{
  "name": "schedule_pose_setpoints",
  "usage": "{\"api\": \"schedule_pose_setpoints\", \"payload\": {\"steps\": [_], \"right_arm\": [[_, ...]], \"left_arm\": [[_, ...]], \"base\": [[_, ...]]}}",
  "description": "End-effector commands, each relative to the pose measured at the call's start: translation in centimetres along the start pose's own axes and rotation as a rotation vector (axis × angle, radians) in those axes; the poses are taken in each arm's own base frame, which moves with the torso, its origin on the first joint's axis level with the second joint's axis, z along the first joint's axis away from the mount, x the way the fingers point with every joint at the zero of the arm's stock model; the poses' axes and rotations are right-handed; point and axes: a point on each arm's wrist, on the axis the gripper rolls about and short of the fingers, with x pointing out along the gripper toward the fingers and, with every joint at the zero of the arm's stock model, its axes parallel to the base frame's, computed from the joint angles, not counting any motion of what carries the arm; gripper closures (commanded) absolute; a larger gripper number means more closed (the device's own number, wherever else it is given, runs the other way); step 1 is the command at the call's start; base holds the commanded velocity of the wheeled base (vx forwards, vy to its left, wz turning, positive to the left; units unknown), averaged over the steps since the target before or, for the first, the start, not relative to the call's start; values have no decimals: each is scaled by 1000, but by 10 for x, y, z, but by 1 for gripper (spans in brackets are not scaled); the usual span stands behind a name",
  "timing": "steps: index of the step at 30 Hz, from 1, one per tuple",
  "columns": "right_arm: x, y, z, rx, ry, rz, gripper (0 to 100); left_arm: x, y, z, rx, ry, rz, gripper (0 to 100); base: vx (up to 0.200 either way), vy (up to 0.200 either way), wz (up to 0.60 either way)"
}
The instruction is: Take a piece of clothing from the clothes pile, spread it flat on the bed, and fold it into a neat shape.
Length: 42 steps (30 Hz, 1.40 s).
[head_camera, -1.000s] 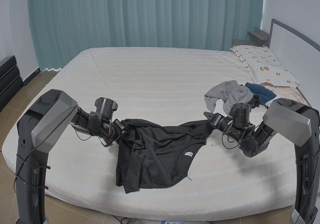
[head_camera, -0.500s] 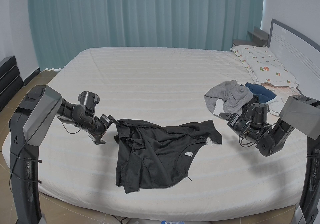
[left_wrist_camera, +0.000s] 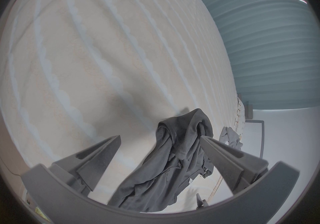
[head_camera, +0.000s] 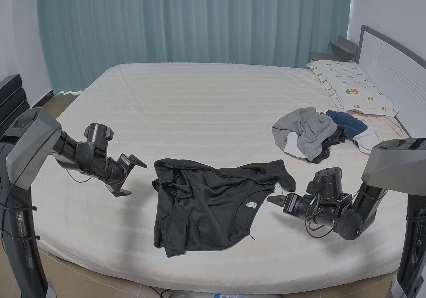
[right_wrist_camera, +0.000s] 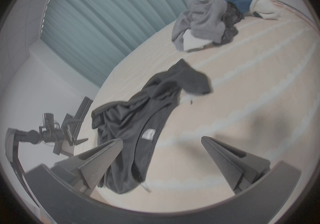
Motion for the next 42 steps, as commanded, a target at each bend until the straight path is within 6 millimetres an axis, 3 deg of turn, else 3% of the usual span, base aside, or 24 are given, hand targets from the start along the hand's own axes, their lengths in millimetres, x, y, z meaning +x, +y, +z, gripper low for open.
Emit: {"api": "schedule_pose_setpoints", "payload": {"steps": [1, 6, 10, 17, 30, 31, 38, 42], "right_arm": [[7, 14, -29, -35, 85, 22, 0], [24, 16, -48, -53, 112, 0, 0], [26, 21, -50, -60, 109, 5, 0], [33, 32, -53, -75, 111, 34, 0], [55, 50, -60, -103, 147, 18, 0], [57, 50, -62, -106, 158, 10, 100], [56, 50, -62, -117, 156, -68, 100], [41, 44, -59, -113, 207, -131, 100]], "left_arm": [[-26, 10, -14, 23, -56, -60, 0], [-37, 13, -34, -6, -57, -84, 0], [-44, 18, -42, -16, -74, -90, 0], [-36, 28, -62, 27, -98, -148, 0], [-15, 31, -73, 20, -123, -150, 0], [-16, 31, -72, 17, -126, -150, 0], [-16, 33, -74, 11, -128, -151, 0], [-16, 37, -79, 34, -135, -171, 0]], "base": [[0, 0, 0], [0, 0, 0], [0, 0, 0], [0, 0, 0], [0, 0, 0], [0, 0, 0], [0, 0, 0], [0, 0, 0]]}}
